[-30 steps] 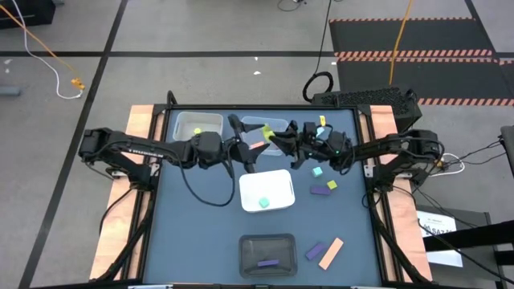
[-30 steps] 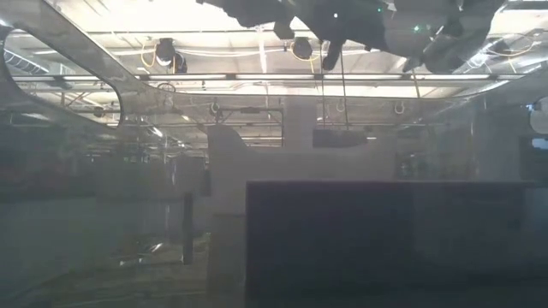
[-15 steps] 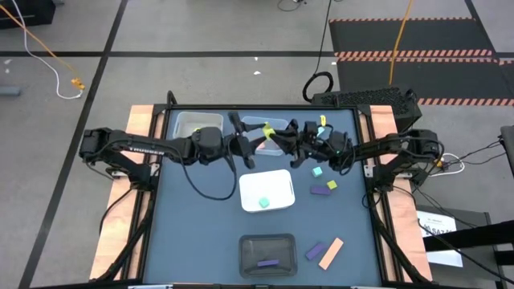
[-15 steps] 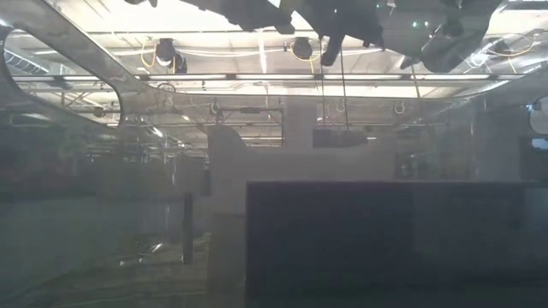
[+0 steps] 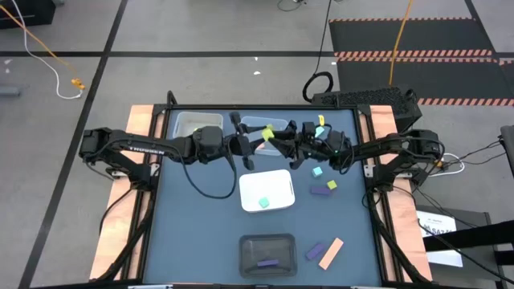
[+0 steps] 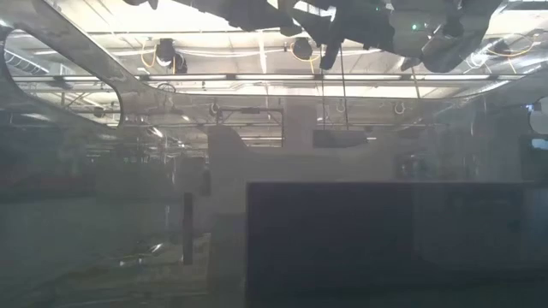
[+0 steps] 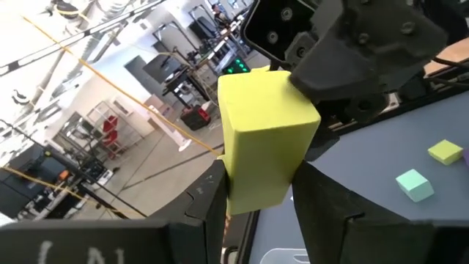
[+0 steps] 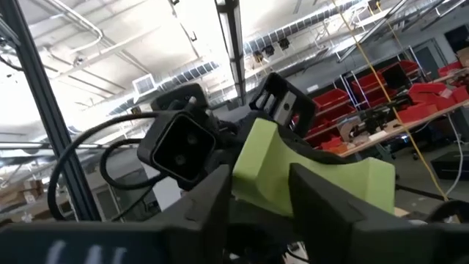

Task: Sort & place blocks by color
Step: Put the top light green block into the gray bin, then put the bottom light blue block into the white bin

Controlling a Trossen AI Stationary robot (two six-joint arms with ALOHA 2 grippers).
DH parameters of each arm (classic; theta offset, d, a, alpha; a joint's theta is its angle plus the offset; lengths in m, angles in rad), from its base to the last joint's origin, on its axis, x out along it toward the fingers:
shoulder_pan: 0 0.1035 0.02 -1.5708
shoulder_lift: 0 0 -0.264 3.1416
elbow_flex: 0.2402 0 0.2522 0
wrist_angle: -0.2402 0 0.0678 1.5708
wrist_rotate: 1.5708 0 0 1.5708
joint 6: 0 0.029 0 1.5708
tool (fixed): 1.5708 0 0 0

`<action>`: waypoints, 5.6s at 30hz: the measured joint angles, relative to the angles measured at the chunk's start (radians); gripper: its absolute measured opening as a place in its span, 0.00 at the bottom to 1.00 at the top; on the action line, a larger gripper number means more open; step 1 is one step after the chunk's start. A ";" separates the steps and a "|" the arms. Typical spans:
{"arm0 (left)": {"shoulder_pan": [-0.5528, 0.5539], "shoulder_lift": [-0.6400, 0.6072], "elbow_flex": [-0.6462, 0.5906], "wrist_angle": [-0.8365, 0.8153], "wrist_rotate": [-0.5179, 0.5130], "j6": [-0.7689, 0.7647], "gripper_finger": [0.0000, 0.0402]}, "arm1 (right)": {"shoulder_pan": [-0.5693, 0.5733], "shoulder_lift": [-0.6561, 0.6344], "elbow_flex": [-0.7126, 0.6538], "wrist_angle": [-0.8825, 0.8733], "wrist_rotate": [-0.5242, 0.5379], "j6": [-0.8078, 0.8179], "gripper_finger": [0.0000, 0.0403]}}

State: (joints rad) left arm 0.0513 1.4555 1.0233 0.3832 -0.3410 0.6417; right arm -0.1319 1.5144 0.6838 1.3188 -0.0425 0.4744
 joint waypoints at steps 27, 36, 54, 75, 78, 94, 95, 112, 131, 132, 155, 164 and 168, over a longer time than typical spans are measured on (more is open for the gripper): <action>0.000 -0.002 0.001 -0.014 -0.154 -0.032 0.32 | -0.137 -0.368 -0.003 -0.722 0.020 -0.277 0.56; 0.000 -0.002 0.001 -0.031 -0.295 -0.037 0.35 | -0.138 -0.440 -0.078 -1.136 0.478 -0.209 0.56; 0.118 -0.058 0.002 -1.023 -0.445 -0.813 0.32 | -0.350 -0.437 -0.299 -1.099 0.522 -0.058 0.56; 0.399 -0.058 0.002 -1.427 -0.156 -1.037 0.43 | -0.491 -0.311 -0.299 -1.114 0.171 -0.043 0.56; 0.414 -0.058 0.002 -1.427 -0.156 -1.036 0.50 | -0.461 -0.317 -0.299 -1.107 0.169 -0.092 0.56; 0.427 -0.058 0.002 -1.427 -0.155 -1.049 0.49 | -0.072 -0.395 -0.299 -1.348 0.304 0.089 0.56; 0.427 -0.058 0.002 -1.427 -0.155 -1.050 0.48 | -0.049 -0.395 -0.299 -1.362 0.305 0.111 0.56; 0.426 -0.057 0.001 -1.427 -0.155 -1.051 0.43 | 0.177 -0.395 -0.298 -1.600 0.434 0.285 0.56; 0.416 -0.057 0.001 -1.426 -0.155 -1.081 0.41 | 0.200 -0.393 -0.298 -1.625 0.435 0.335 0.29; 0.412 -0.057 0.001 -1.426 -0.155 -1.089 0.41 | 0.199 -0.393 -0.298 -1.615 0.434 0.332 0.29; 0.088 -0.057 0.001 -1.053 -0.146 -1.156 0.41 | 0.042 -0.460 -0.298 -0.324 0.294 -0.623 0.30; -0.077 -0.057 0.001 -0.522 0.037 -0.897 0.39 | 0.002 -0.437 -0.298 -0.298 0.189 -0.724 0.30; -0.138 -0.057 0.001 -0.358 0.268 -0.715 0.39 | 0.001 -0.404 -0.255 -0.299 0.097 -0.668 0.30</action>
State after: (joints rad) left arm -0.0866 1.3983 1.0245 0.0250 -0.0726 -0.0730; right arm -0.1314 1.1107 0.4286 1.0199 0.0543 -0.1933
